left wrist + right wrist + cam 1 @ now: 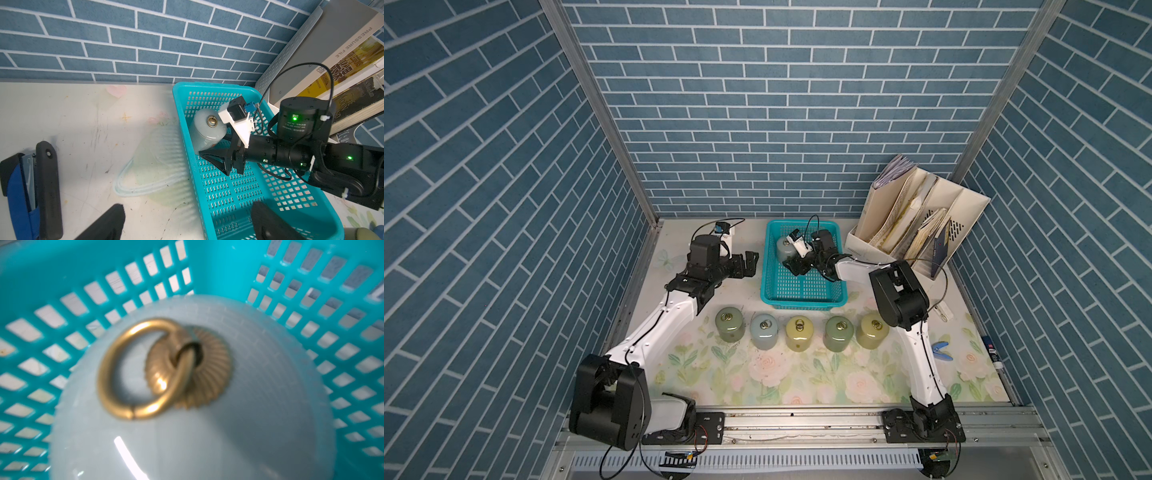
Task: Take the tea canister out of the basket
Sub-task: Pick up the tea canister from the basket.
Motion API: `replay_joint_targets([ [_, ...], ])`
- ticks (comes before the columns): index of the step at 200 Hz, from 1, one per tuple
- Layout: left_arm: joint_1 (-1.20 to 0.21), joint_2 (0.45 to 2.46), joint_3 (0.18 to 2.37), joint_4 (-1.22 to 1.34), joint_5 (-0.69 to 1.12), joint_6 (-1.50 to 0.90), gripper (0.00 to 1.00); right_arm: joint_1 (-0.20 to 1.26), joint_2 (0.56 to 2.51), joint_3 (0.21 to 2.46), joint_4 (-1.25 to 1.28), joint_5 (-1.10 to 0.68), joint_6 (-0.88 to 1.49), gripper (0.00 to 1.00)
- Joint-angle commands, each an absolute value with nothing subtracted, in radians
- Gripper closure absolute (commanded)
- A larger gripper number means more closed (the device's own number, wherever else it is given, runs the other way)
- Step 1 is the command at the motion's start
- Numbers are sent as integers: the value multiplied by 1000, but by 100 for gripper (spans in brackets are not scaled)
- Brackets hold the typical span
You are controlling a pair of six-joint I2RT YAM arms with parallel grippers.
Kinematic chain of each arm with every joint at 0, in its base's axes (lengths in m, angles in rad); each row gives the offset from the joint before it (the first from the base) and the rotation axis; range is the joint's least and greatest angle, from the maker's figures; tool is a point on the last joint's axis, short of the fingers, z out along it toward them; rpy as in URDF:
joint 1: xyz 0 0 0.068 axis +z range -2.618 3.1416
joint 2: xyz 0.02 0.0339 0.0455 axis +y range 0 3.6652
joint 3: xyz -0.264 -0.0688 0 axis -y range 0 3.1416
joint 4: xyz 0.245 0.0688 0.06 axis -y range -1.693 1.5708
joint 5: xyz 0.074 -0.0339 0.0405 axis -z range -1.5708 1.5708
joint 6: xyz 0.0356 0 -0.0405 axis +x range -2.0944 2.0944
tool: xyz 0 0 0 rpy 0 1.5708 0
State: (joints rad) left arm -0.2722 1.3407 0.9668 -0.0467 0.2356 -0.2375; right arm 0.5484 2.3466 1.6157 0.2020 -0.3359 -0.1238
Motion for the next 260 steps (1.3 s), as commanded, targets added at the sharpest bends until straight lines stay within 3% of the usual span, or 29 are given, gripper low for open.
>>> replay_joint_targets([
  [1,-282,1355,1000,-29,262,-238,0,545,2273,1574,241,-366,-144,52],
  [29,-292,1369,1013,-31,264,-237,0,544,2234,1525,253,-366,-163,50],
  [44,-296,1375,1017,-31,265,-235,0,545,2242,1529,241,-364,-167,27],
  [73,-300,1377,1017,-31,261,-231,0,544,2259,1536,257,-383,-153,6],
  [96,-301,1376,1017,-35,257,-231,0,545,2278,1551,284,-390,-137,0],
  [131,-301,1377,1017,-37,250,-227,0,544,2347,1646,258,-409,-130,0],
  [192,-301,1383,1013,-32,248,-227,0,545,2410,1763,178,-436,-138,11],
  [224,-301,1389,1012,-28,250,-229,0,544,2382,1720,195,-425,-144,40],
  [260,-301,1403,1018,-25,267,-236,0,545,2255,1586,249,-431,-160,57],
])
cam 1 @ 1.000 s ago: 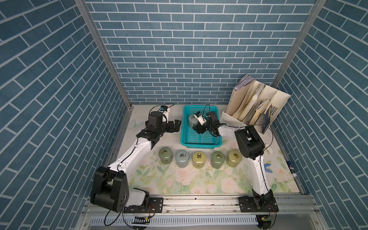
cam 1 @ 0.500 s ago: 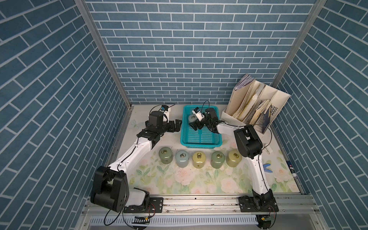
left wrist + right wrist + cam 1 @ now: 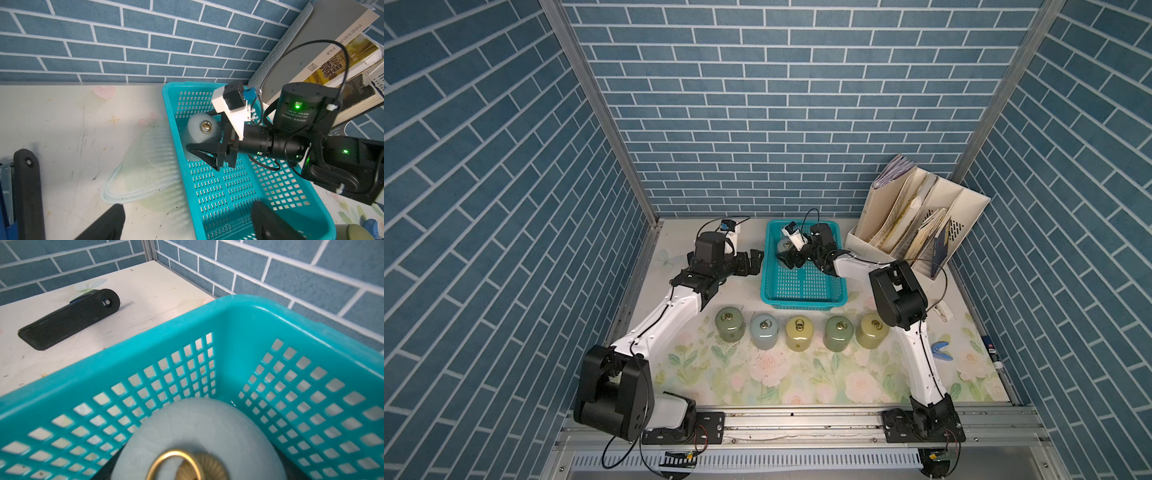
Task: Take the tea canister out of the basket
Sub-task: Pick up the tea canister from the basket, then place the tea canister at the center of the board.
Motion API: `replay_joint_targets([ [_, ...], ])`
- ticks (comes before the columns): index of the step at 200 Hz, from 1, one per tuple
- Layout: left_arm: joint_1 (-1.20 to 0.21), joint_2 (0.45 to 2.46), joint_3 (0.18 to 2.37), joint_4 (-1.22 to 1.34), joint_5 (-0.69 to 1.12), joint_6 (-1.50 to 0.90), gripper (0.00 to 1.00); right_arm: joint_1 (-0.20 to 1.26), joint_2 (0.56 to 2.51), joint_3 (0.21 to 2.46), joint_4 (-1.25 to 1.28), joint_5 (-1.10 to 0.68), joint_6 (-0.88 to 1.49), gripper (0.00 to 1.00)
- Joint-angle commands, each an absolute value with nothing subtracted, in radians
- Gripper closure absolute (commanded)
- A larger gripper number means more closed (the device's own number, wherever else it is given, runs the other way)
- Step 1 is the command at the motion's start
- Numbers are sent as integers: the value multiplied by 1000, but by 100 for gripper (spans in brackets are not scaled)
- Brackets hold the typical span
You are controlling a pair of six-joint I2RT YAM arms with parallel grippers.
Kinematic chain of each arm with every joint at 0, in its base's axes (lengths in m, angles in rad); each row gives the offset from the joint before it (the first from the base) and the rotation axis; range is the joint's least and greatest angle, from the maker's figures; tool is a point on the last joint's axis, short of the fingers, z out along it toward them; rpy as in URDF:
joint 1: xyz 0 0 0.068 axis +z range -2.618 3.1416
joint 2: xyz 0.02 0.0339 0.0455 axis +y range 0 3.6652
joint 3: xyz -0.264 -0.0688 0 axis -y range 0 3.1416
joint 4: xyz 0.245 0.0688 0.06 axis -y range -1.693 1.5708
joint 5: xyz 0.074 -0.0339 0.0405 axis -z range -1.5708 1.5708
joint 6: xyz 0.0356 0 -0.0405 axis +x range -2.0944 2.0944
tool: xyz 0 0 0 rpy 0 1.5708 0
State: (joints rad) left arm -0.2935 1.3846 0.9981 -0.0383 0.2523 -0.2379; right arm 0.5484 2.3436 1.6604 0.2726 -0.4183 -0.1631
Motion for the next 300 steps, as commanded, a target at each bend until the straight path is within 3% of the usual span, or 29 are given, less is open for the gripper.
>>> replay_joint_targets([
  [1,-302,1402,1017,-25,268,-237,0,545,2252,1583,247,-432,-162,58],
  [34,-304,1409,1026,-14,299,-247,0,545,2099,1520,205,-445,-207,74],
  [59,-307,1365,1013,4,297,-250,0,545,2011,1519,150,-480,-209,100],
  [120,-283,1232,1046,-114,65,-258,0,657,1852,1540,111,-462,-224,100],
  [174,-78,1190,1074,-175,90,-322,0,850,1852,1600,110,-451,-213,100],
  [228,146,1168,1089,-213,126,-366,0,1009,1977,1674,141,-422,-193,100],
  [300,262,1175,1082,-238,144,-337,0,1137,2275,1946,75,-341,-172,100],
])
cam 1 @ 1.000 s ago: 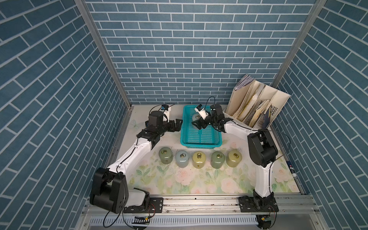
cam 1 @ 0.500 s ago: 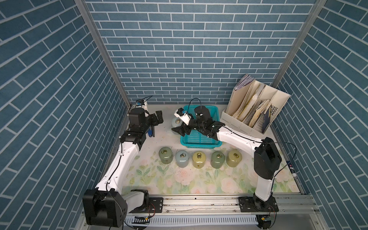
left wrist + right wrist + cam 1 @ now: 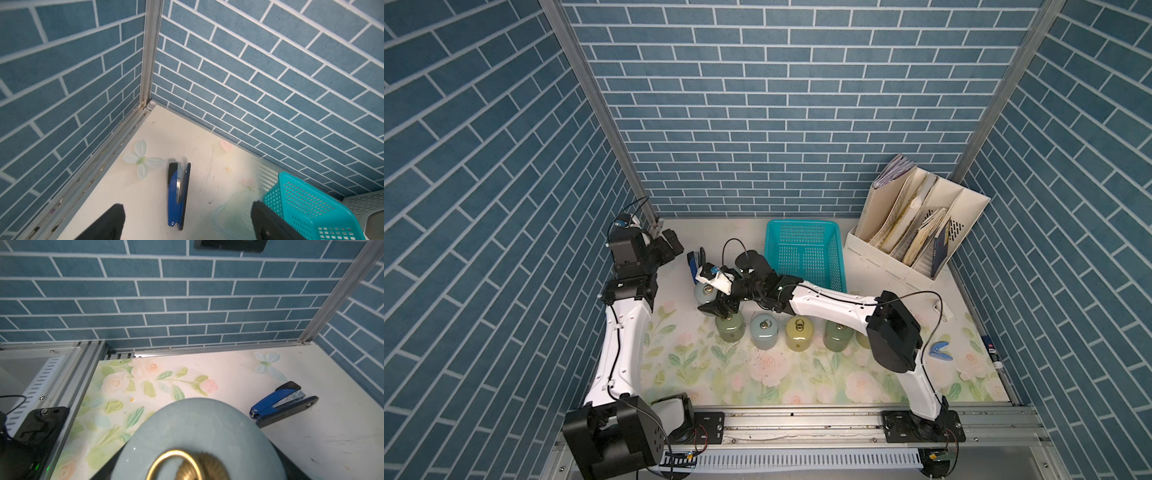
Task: Take the tea canister out of the basket
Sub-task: Place the tea canister at the center of the board.
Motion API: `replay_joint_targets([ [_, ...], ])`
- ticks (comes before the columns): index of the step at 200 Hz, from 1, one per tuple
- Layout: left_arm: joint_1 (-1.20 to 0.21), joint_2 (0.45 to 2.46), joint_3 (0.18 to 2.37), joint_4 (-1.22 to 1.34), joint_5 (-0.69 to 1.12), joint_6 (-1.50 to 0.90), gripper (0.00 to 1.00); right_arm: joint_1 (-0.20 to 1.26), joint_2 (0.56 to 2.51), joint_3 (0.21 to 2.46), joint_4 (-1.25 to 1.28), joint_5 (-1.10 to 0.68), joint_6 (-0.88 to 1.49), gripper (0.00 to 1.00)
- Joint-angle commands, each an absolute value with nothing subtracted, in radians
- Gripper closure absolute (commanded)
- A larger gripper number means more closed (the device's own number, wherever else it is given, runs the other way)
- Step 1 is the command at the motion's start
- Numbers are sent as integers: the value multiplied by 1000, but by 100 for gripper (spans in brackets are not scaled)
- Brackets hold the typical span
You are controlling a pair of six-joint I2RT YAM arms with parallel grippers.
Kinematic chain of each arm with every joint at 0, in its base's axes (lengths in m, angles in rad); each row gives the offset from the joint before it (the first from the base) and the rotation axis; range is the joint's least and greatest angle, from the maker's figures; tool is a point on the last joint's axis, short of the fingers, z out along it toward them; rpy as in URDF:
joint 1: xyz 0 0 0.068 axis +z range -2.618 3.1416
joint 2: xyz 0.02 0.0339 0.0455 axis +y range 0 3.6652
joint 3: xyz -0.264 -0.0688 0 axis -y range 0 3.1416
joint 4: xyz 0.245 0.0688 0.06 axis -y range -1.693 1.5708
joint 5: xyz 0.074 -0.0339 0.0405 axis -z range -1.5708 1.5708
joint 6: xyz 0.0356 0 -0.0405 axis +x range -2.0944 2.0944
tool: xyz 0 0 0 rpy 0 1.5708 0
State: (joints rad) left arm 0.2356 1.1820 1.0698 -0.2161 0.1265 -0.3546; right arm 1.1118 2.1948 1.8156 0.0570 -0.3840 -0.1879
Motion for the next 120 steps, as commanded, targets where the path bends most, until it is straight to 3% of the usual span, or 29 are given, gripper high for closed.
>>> replay_joint_targets([
  [1,263,1175,1082,-239,144,-337,0,1139,2279,1953,73,-340,-171,100],
  [69,273,1153,1078,-235,173,-336,0,1182,2541,2279,-70,-310,-173,100],
  [120,273,1135,1068,-235,186,-335,0,1191,2581,2303,-75,-297,-175,100],
])
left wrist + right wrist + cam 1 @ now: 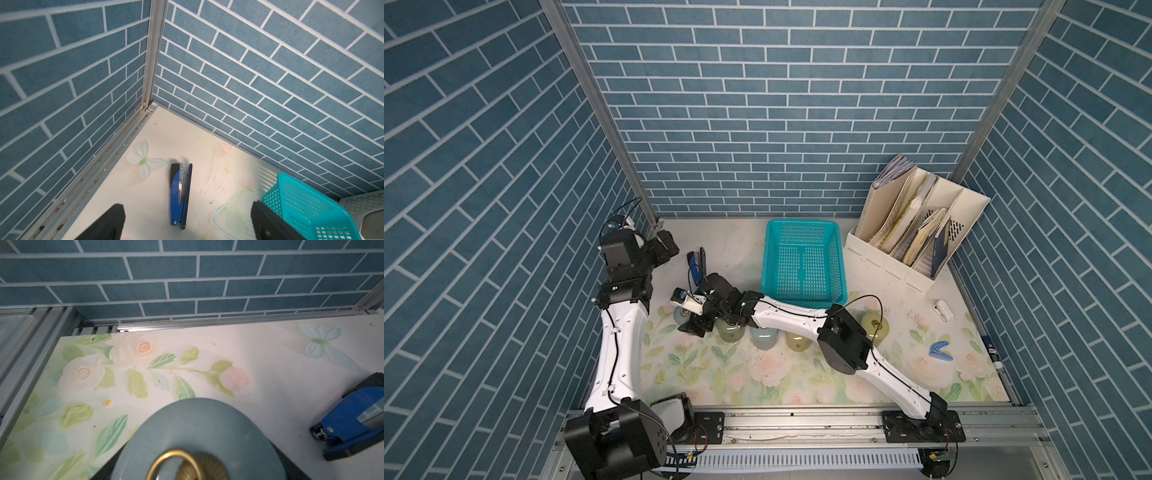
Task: Take the tea canister out of the basket
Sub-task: Place the tea canister at the center of the board.
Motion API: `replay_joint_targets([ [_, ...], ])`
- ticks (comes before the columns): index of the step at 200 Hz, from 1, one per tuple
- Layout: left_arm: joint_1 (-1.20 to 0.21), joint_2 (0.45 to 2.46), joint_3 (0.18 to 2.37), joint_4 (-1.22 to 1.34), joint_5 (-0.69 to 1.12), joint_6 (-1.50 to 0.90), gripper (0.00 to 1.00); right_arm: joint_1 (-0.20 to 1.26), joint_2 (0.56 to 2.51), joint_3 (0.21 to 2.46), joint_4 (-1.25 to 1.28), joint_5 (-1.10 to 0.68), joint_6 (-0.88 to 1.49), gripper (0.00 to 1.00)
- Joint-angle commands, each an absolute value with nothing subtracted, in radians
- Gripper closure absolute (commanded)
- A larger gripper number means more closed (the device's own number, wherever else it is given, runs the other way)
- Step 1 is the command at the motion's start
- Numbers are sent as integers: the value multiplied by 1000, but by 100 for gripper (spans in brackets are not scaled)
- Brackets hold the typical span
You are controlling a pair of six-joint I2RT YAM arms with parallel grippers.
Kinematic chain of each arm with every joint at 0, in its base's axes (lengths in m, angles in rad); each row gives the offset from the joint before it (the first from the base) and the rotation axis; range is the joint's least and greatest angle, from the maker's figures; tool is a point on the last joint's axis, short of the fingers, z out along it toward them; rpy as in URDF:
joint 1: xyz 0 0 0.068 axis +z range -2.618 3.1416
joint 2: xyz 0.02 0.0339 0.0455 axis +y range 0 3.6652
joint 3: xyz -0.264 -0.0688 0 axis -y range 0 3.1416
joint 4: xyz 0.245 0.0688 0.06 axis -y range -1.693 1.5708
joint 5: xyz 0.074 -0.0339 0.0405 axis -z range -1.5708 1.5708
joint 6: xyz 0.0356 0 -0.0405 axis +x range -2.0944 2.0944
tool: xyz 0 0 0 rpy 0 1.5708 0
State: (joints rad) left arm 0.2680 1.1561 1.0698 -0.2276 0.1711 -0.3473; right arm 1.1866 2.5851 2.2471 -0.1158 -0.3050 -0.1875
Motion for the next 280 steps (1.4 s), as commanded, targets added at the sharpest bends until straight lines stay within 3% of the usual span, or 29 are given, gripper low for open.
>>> replay_joint_targets([
  [1,273,1135,1067,-235,186,-335,0,1191,2580,2303,-76,-296,-175,100],
  [38,273,1128,1065,-233,193,-333,0,1192,2595,2312,-86,-287,-173,81],
  [72,273,1125,1060,-229,198,-333,0,1193,2602,2312,-99,-281,-173,52],
  [92,273,1126,1057,-230,201,-333,0,1193,2603,2309,-109,-276,-175,44],
  [199,273,1139,1040,-207,216,-330,0,1193,2563,2237,-102,-262,-181,18],
  [248,273,1139,1040,-207,214,-328,0,1193,2557,2232,-116,-252,-197,12],
  [280,273,1139,1040,-206,215,-328,0,1193,2552,2229,-124,-252,-201,0],
])
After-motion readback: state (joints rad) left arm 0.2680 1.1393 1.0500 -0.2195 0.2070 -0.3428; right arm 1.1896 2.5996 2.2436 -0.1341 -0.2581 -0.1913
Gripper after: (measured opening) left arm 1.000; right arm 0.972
